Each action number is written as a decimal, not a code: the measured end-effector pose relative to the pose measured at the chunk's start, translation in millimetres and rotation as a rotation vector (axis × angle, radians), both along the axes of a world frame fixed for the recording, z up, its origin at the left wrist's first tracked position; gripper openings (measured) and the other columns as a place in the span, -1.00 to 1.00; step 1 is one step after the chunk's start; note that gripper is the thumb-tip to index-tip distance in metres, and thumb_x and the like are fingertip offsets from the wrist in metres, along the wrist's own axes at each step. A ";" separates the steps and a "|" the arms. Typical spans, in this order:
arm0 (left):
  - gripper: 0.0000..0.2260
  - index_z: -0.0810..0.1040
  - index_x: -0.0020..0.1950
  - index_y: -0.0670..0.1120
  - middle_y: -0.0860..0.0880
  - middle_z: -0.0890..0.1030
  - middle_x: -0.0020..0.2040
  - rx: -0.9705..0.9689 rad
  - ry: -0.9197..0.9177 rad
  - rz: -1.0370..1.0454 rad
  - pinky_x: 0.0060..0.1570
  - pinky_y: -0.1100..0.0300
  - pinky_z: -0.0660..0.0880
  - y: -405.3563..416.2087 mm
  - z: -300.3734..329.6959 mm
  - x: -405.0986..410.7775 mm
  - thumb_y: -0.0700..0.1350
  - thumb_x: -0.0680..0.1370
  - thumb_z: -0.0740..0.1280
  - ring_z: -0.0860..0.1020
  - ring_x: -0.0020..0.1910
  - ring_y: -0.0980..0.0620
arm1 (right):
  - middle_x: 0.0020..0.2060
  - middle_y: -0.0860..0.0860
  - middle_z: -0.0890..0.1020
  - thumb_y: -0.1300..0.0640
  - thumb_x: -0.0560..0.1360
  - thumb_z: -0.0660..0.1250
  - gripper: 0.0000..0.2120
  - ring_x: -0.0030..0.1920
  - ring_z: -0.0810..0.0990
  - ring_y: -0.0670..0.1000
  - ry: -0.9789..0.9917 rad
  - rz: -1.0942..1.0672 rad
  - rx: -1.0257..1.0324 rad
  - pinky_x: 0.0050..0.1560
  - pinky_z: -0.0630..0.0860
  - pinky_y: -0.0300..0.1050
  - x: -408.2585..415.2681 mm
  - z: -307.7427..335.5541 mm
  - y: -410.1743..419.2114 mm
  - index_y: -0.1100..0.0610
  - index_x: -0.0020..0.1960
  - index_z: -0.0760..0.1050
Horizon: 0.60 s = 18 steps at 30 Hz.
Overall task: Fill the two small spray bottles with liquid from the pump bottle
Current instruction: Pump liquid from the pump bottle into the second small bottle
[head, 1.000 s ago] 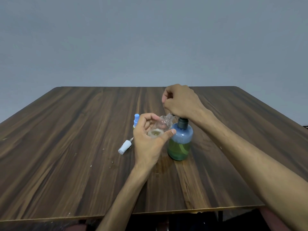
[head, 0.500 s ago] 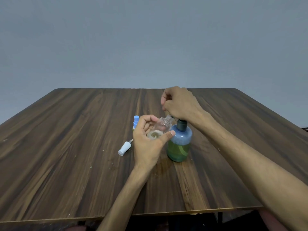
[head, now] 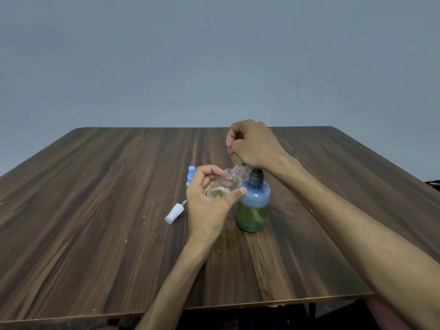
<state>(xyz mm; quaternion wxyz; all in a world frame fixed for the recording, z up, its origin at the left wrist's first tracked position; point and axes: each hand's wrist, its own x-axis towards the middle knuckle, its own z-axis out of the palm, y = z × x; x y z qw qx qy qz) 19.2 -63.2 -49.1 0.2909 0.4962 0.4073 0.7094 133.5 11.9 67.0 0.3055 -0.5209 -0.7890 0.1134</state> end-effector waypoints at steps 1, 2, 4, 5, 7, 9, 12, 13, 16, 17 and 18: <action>-0.53 0.56 0.03 -0.05 0.12 0.70 -0.09 0.001 0.000 0.005 0.02 0.14 0.64 0.5 0.0 0.4 -0.35 0.29 0.70 0.70 -0.04 0.04 | -0.29 -0.05 0.74 0.23 0.40 0.18 -0.76 -0.25 0.69 0.04 -0.007 0.001 -0.025 -0.04 0.68 0.10 -0.2 -2.9 -0.8 0.09 -0.18 0.62; -0.54 0.57 0.02 -0.04 0.11 0.70 -0.09 0.001 -0.002 0.014 0.02 0.12 0.64 0.5 0.6 0.3 -0.30 0.27 0.70 0.70 -0.04 0.02 | -0.29 -0.05 0.74 0.24 0.41 0.18 -0.76 -0.25 0.70 0.03 -0.017 0.002 -0.048 -0.03 0.68 0.10 -0.7 -4.6 -0.8 0.10 -0.17 0.63; -0.56 0.57 0.01 0.00 0.10 0.70 -0.09 -0.005 -0.004 0.023 0.02 0.11 0.64 -1.2 1.8 0.5 -0.23 0.26 0.68 0.70 -0.03 0.01 | -0.29 -0.05 0.75 0.23 0.42 0.19 -0.76 -0.24 0.70 0.03 -0.035 0.005 -0.045 -0.03 0.68 0.09 -1.1 -2.7 0.0 0.08 -0.17 0.63; -0.56 0.57 0.01 0.00 0.10 0.70 -0.09 -0.005 -0.002 0.023 0.02 0.11 0.64 -2.1 1.2 0.2 -0.23 0.26 0.68 0.71 -0.04 0.01 | -0.28 -0.05 0.75 0.22 0.42 0.18 -0.76 -0.24 0.69 0.03 -0.032 0.005 -0.021 -0.04 0.68 0.08 -0.9 -1.1 -0.2 0.07 -0.17 0.63; -0.55 0.57 0.01 -0.01 0.08 0.70 -0.08 0.005 -0.005 0.016 0.03 0.08 0.65 -2.2 2.0 -0.5 -0.26 0.27 0.69 0.71 -0.04 0.01 | -0.26 -0.04 0.74 0.22 0.42 0.18 -0.77 -0.23 0.68 0.04 -0.015 -0.008 0.013 -0.06 0.67 0.09 -0.9 -0.1 0.3 0.07 -0.16 0.62; -0.55 0.57 0.02 -0.01 0.04 0.71 -0.05 0.000 -0.009 0.011 0.05 0.03 0.66 -0.8 1.4 0.1 -0.23 0.26 0.68 0.71 -0.01 -0.03 | -0.26 -0.05 0.74 0.23 0.43 0.19 -0.77 -0.20 0.70 0.03 -0.032 -0.007 -0.019 -0.04 0.67 0.09 -1.8 -3.1 -0.1 0.07 -0.16 0.63; -0.56 0.57 0.02 0.00 0.03 0.71 -0.06 -0.012 -0.015 0.016 0.07 0.06 0.65 -1.7 1.7 0.5 -0.21 0.25 0.67 0.71 0.00 -0.04 | -0.25 -0.05 0.74 0.20 0.43 0.19 -0.77 -0.20 0.69 0.04 -0.068 -0.004 -0.019 -0.02 0.67 0.08 -1.9 -0.4 -0.8 0.05 -0.17 0.62; -0.56 0.57 0.02 -0.01 0.04 0.71 -0.07 -0.010 -0.015 0.013 0.06 0.08 0.65 -2.1 1.3 0.5 -0.21 0.25 0.67 0.71 0.00 -0.03 | -0.25 -0.05 0.74 0.21 0.41 0.18 -0.77 -0.22 0.68 0.04 -0.052 -0.004 -0.003 -0.03 0.67 0.08 -0.7 1.2 -1.2 0.05 -0.17 0.62; -0.55 0.56 0.02 -0.02 0.01 0.71 -0.06 -0.001 -0.021 0.013 0.05 0.07 0.65 -0.5 2.0 0.7 -0.22 0.25 0.67 0.71 -0.01 -0.05 | -0.26 -0.04 0.74 0.23 0.41 0.18 -0.77 -0.24 0.67 0.04 -0.026 -0.003 0.002 -0.04 0.67 0.10 -0.1 0.5 -0.5 0.06 -0.17 0.61; -0.55 0.56 0.02 -0.01 0.02 0.72 -0.06 -0.006 -0.018 0.013 0.06 0.07 0.65 -0.3 1.8 0.9 -0.22 0.25 0.67 0.71 -0.01 -0.04 | -0.27 -0.05 0.74 0.23 0.42 0.19 -0.77 -0.23 0.68 0.04 -0.039 -0.002 -0.020 -0.03 0.67 0.10 -0.7 -2.1 -0.5 0.06 -0.17 0.62; -0.55 0.56 0.02 -0.01 0.06 0.71 -0.07 -0.009 -0.013 0.017 0.06 0.09 0.65 -0.8 2.0 0.8 -0.22 0.25 0.67 0.71 -0.01 -0.02 | -0.28 -0.05 0.74 0.22 0.42 0.20 -0.77 -0.22 0.69 0.03 -0.055 -0.003 -0.033 -0.02 0.67 0.10 -1.3 -3.8 -0.4 0.06 -0.17 0.63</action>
